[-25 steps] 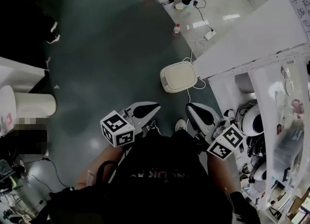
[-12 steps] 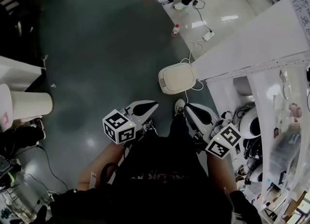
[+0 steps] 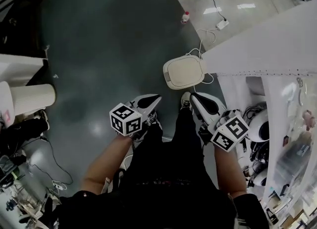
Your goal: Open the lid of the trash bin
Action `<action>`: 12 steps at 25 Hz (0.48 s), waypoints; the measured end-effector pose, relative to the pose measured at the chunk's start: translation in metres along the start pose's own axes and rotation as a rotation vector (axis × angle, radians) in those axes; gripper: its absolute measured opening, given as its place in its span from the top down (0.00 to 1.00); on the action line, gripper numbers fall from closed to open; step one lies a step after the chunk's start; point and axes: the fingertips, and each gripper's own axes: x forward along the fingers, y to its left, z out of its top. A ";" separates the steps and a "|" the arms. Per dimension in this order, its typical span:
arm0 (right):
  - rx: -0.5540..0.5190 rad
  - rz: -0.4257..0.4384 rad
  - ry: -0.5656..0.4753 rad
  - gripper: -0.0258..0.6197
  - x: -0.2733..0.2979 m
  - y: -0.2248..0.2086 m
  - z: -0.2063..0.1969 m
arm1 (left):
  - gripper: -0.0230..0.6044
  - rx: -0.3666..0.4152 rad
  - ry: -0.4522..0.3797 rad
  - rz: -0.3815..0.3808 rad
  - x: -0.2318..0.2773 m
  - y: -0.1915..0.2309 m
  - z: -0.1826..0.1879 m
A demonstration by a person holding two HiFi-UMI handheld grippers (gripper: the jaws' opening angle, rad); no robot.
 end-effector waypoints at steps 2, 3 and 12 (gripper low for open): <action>0.012 0.002 0.012 0.95 0.004 -0.019 -0.004 | 0.96 -0.030 0.012 0.029 0.016 0.018 -0.007; 0.018 0.004 0.017 0.95 0.006 -0.029 -0.006 | 0.96 -0.041 0.018 0.045 0.024 0.026 -0.011; 0.078 0.026 0.080 0.95 0.018 -0.099 -0.032 | 0.96 -0.161 0.058 0.154 0.094 0.107 -0.056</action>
